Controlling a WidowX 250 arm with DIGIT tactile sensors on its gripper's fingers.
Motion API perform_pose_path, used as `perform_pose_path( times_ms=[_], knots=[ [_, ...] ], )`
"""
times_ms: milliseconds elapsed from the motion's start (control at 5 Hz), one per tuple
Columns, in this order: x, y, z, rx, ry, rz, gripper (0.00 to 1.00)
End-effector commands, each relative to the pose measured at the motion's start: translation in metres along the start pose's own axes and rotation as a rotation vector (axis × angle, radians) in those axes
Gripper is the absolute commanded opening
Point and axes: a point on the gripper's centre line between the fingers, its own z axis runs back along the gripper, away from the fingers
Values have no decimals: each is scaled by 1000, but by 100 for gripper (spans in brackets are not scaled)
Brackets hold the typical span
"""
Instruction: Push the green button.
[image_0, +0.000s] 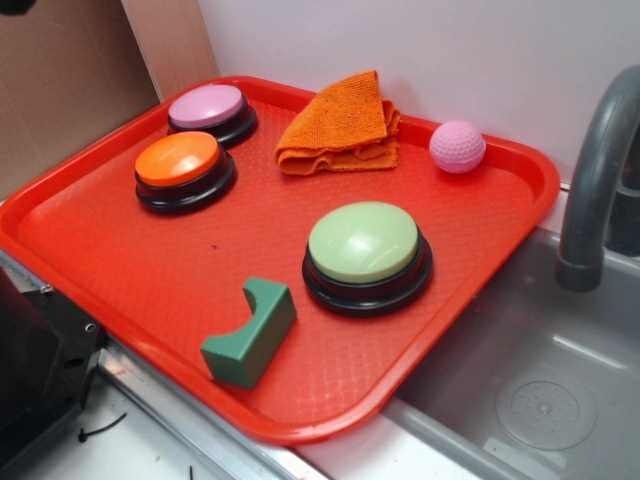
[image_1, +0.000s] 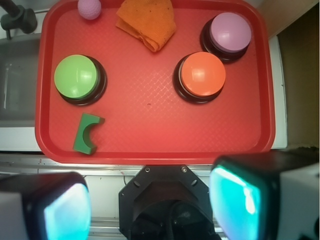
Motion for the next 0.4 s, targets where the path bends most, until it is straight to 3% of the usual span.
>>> perform_pose_path(
  times_ms=[0,200],
  knots=[
    [0,0,0,0,0,0,100],
    [47,-44,-28,126,23,-263,100]
  ],
)
